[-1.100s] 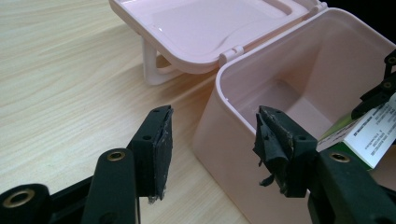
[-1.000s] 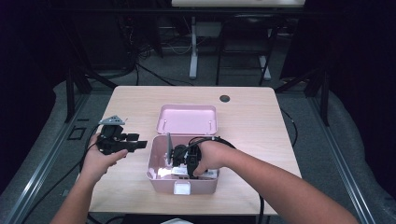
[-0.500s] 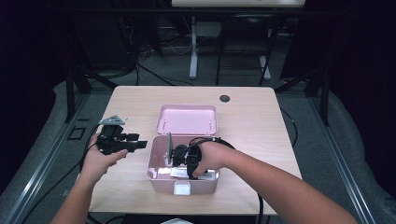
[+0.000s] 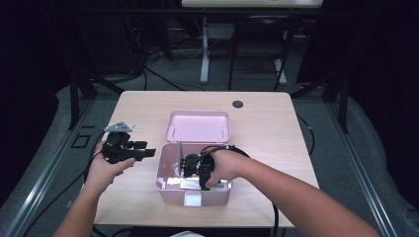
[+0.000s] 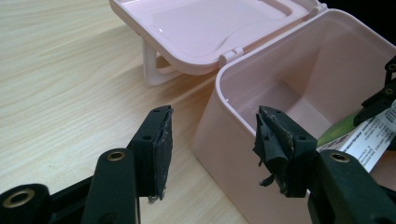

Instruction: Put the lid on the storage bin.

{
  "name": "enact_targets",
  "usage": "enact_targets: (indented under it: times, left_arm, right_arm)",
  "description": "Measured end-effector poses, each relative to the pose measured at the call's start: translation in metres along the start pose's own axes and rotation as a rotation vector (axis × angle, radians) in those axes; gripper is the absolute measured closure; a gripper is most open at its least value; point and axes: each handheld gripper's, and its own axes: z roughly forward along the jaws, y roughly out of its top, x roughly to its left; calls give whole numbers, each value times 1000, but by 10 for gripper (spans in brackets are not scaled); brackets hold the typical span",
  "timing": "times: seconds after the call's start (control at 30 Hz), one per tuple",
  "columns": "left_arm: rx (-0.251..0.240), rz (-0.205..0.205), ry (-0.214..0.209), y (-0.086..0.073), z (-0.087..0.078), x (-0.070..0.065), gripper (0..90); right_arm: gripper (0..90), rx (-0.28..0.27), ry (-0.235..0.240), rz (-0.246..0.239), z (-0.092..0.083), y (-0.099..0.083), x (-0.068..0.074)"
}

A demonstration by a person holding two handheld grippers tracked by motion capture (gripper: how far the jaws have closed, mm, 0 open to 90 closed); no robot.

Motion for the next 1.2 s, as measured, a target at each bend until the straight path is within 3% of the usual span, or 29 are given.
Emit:
enact_targets:
  times: [0.57, 1.2]
  left_arm:
    - [0, 2, -2, 0, 0, 0, 463]
    - [0, 3, -1, 0, 0, 1, 463]
  right_arm:
    - [616, 11, 0, -20, -1, 1, 1]
    - [554, -19, 5, 46, -12, -3, -1]
